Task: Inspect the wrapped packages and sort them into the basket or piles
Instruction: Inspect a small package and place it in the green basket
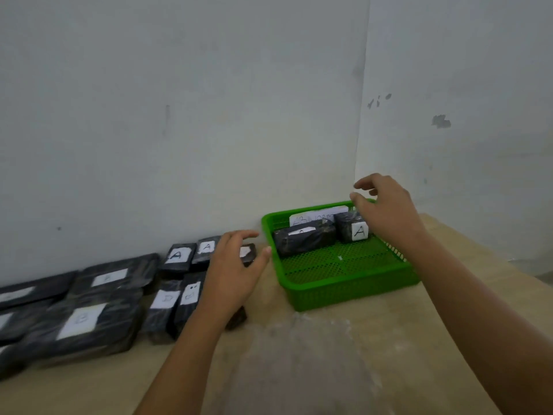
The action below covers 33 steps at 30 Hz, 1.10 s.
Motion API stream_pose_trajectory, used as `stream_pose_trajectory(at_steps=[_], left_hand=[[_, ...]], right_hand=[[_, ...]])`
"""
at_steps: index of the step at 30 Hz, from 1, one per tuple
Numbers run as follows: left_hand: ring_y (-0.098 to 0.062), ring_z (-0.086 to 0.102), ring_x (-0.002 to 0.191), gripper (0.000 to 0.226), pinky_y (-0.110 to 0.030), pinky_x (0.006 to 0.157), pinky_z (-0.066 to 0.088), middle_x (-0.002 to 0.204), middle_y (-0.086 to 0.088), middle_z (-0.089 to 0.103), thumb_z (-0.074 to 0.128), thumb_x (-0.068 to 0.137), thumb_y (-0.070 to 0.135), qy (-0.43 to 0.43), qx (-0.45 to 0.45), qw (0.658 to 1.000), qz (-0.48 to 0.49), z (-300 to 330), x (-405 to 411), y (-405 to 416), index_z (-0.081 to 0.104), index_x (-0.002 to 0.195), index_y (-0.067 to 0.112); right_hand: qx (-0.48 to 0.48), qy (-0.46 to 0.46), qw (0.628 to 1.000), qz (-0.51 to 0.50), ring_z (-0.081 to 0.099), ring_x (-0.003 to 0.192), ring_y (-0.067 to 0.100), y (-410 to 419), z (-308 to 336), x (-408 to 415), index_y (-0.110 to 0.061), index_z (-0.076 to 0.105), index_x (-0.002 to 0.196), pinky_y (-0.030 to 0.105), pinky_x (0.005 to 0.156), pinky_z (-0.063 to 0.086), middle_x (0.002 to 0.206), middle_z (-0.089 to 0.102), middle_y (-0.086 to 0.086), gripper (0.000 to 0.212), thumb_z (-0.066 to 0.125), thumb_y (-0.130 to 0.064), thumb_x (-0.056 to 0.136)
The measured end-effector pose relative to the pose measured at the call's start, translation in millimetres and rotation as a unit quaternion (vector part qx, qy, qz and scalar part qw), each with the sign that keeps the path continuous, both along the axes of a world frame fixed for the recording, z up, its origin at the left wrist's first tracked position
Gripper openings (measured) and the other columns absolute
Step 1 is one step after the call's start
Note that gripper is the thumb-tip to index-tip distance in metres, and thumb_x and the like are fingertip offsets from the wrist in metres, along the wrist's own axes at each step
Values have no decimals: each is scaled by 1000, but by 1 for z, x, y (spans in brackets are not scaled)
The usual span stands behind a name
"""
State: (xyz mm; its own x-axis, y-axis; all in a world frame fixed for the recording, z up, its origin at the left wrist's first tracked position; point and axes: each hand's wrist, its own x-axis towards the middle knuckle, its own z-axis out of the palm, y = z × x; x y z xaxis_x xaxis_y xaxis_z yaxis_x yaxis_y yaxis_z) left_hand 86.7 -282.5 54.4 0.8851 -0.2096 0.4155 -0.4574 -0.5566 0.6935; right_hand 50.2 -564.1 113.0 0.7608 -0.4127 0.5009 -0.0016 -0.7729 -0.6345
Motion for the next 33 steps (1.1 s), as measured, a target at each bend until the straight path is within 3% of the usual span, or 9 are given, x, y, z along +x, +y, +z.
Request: stream_pose_trajectory(at_steps=[4, 10, 13, 16, 21, 24, 26, 30, 33], left_hand=[[-3, 59, 108, 23, -23, 97, 46, 114, 9, 66, 76, 91, 29, -35, 24, 999, 1, -5, -32, 67, 70, 113, 24], [-4, 62, 105, 23, -21, 92, 50, 112, 8, 65, 72, 93, 35, 20, 55, 994, 95, -23, -98, 198, 70, 114, 24], [3, 61, 99, 19, -8, 80, 44, 108, 15, 67, 70, 94, 38, 56, 55, 986, 149, -41, -137, 257, 71, 111, 28], [1, 62, 99, 13, -13, 80, 45, 106, 17, 68, 70, 95, 38, 73, 49, 976, 200, -57, -165, 309, 71, 107, 33], [1, 63, 90, 3, -21, 77, 49, 100, 17, 69, 72, 93, 32, 50, 11, 957, 285, -61, -181, 384, 71, 96, 34], [0, 63, 86, 5, -12, 70, 42, 94, 14, 69, 71, 94, 29, 14, -15, 940, 339, -54, -179, 420, 69, 92, 33], [-8, 64, 85, 4, -19, 71, 45, 94, 6, 69, 71, 94, 27, -33, -44, 922, 384, -49, -172, 442, 69, 95, 29], [-29, 63, 97, 35, -43, 84, 52, 91, -4, 62, 73, 89, 44, -37, -67, 875, 478, -49, -145, 475, 63, 112, 20], [-38, 49, 131, 78, -49, 107, 43, 133, -18, 56, 70, 82, 69, 76, -5, 855, 512, -56, -127, 496, 54, 137, 15]], right_hand=[[68, -31, 994, 84, 60, 83, 8, 92, -11, -46, -24, 66, 96, 21, 73, 41, 91, 66, -9, 9, 65, -32, 98], [64, 44, 959, 271, 62, 76, 13, 259, -64, -69, -24, 67, 86, 16, 67, 43, 83, 67, -8, 9, 71, -28, 93], [4, 126, 919, 375, 61, 85, 4, 333, -96, -78, -30, 67, 96, 17, 74, 47, 94, 66, -13, 3, 69, -33, 95], [-52, 190, 867, 457, 58, 105, 0, 393, -121, -83, -40, 63, 118, 26, 95, 50, 119, 63, -17, 21, 63, -44, 97], [-172, 213, 841, 466, 30, 149, 13, 460, -155, -83, -38, 41, 152, 31, 123, 23, 161, 37, -8, 55, 48, -58, 101], [-250, 228, 823, 456, 9, 157, 15, 468, -166, -86, -40, 29, 158, 37, 128, 8, 170, 16, -9, 62, 34, -65, 102], [-266, 230, 818, 456, 4, 158, 14, 466, -167, -88, -42, 24, 159, 39, 128, 3, 171, 10, -11, 62, 27, -67, 102], [-294, 227, 816, 443, 3, 158, 13, 463, -170, -91, -44, 20, 160, 39, 128, 1, 171, 7, -13, 72, 13, -74, 95], [-298, 221, 817, 441, 2, 158, 12, 462, -170, -90, -45, 19, 159, 38, 128, 1, 171, 6, -15, 64, 18, -70, 100]])
